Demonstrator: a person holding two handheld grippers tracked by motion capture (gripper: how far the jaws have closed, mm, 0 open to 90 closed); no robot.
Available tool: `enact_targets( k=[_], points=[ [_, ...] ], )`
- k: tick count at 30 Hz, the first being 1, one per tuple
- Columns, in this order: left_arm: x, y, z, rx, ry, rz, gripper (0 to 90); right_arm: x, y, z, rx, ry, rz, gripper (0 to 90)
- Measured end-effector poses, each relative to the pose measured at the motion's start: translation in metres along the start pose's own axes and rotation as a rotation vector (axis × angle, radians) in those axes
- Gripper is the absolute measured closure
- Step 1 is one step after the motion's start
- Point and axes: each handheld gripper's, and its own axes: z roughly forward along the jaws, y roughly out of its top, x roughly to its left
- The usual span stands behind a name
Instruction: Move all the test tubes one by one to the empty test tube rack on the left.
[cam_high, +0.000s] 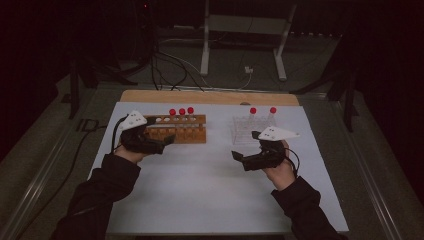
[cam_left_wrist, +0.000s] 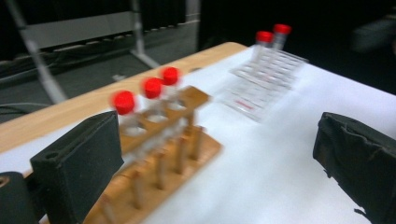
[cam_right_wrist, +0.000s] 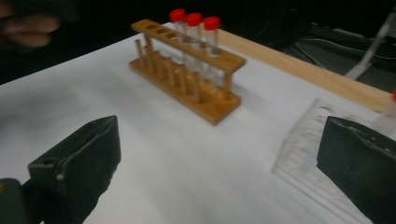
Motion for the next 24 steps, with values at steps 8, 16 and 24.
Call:
enact_targets(
  k=[8, 16, 24],
  points=[
    [-0.027, -0.018, -0.013, 0.028, -0.136, 0.035, 1.9, -0.023, 0.007, -0.001, -0.021, -0.048, 0.017, 0.0],
    [-0.040, -0.033, -0.014, 0.025, -0.178, 0.037, 2.0, -0.049, 0.013, 0.005, -0.032, -0.114, 0.052, 0.0],
    [-0.048, -0.042, -0.010, 0.045, -0.191, 0.049, 2.0, -0.069, 0.004, 0.020, -0.012, -0.193, 0.078, 0.0]
  ],
)
